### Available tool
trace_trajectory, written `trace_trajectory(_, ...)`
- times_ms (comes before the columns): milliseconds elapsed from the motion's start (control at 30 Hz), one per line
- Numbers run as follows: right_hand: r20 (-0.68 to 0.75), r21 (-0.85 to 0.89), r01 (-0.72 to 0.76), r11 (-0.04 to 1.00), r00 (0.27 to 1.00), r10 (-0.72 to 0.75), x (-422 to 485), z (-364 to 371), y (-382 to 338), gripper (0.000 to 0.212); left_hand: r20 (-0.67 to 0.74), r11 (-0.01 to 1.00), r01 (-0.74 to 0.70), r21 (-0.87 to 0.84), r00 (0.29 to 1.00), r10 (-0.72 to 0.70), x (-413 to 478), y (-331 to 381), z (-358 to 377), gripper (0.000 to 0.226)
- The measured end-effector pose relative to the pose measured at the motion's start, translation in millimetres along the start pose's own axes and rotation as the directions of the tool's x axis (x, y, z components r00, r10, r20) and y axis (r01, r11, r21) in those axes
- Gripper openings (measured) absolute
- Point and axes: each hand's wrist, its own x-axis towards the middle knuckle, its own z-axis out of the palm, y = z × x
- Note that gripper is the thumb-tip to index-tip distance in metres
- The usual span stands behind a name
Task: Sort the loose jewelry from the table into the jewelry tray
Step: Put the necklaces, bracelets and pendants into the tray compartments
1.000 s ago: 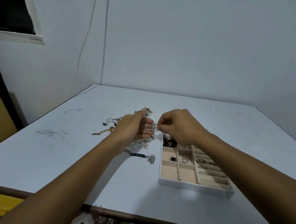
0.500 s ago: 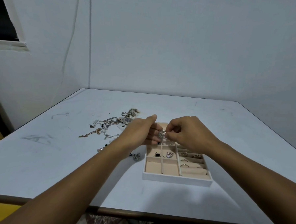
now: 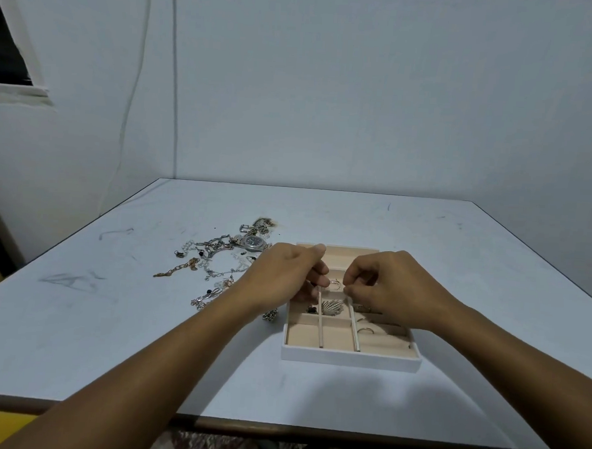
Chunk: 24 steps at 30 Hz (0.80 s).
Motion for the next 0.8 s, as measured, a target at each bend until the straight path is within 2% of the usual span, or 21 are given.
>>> trace_trajectory(133, -0.024, 0.043, -0.016, 0.999, 1.0, 0.017, 3.8, -3.3, 1.6, 0.006, -0.039, 0.995, -0.046, 0.084, 0.998, 0.05, -3.1, -4.8, -12.5, 0.042)
trace_trajectory(433, 0.006, 0.117, 0.023, 0.993, 1.0, -0.023, 35.7, 9.4, -21.5, 0.005, -0.288, 0.959, -0.078, 0.271, 0.945, 0.158, -1.5, -27.8, -75.0, 0.03)
trace_trajectory(600, 0.062, 0.077, 0.082, 0.994, 0.994, -0.087, 61.9, 28.4, -45.6, 0.008, -0.347, 0.9, -0.017, 0.435, 0.919, 0.185, -9.2, -43.8, -107.7, 0.026)
trace_trajectory(800, 0.202, -0.083, 0.19, 0.978, 0.964, -0.17, 91.1, 54.2, -70.8, 0.012, -0.343, 0.868, -0.025, 0.496, 0.913, 0.222, -13.7, -62.4, -122.9, 0.015)
